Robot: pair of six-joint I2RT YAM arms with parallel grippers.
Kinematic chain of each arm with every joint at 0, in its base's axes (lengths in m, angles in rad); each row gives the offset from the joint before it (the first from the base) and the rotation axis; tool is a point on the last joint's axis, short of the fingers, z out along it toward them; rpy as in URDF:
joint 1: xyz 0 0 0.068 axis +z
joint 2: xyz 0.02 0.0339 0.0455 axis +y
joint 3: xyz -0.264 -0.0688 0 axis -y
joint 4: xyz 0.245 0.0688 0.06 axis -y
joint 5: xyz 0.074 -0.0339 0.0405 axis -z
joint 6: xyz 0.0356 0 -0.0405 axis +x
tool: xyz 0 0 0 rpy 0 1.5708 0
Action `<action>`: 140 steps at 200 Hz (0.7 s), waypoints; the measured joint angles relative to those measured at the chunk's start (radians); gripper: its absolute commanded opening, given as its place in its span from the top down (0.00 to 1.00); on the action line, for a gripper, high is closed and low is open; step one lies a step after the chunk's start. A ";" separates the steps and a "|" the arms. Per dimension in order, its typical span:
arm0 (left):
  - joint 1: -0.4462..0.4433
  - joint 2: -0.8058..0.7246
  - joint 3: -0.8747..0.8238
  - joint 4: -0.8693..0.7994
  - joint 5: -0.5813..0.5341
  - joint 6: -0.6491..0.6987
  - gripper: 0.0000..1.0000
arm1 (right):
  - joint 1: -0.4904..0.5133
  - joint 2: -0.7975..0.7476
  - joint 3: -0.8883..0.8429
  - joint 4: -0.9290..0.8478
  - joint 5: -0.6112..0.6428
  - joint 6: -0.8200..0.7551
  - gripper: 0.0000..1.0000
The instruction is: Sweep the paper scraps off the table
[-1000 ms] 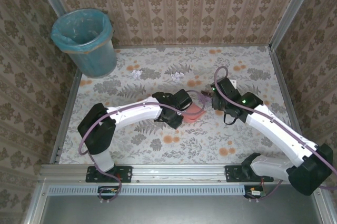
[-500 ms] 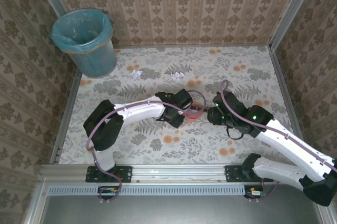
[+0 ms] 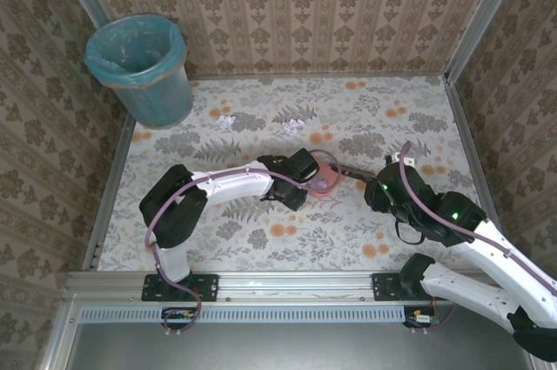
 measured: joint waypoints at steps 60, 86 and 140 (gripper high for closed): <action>0.000 -0.074 -0.070 0.071 -0.056 0.006 1.00 | -0.002 -0.121 -0.149 0.102 0.218 0.006 1.00; -0.001 -0.120 -0.103 0.096 -0.075 0.006 1.00 | -0.006 -0.155 -0.256 0.225 0.268 -0.037 1.00; -0.002 -0.274 -0.179 0.152 -0.107 0.006 1.00 | -0.017 -0.169 -0.421 0.511 0.358 -0.119 1.00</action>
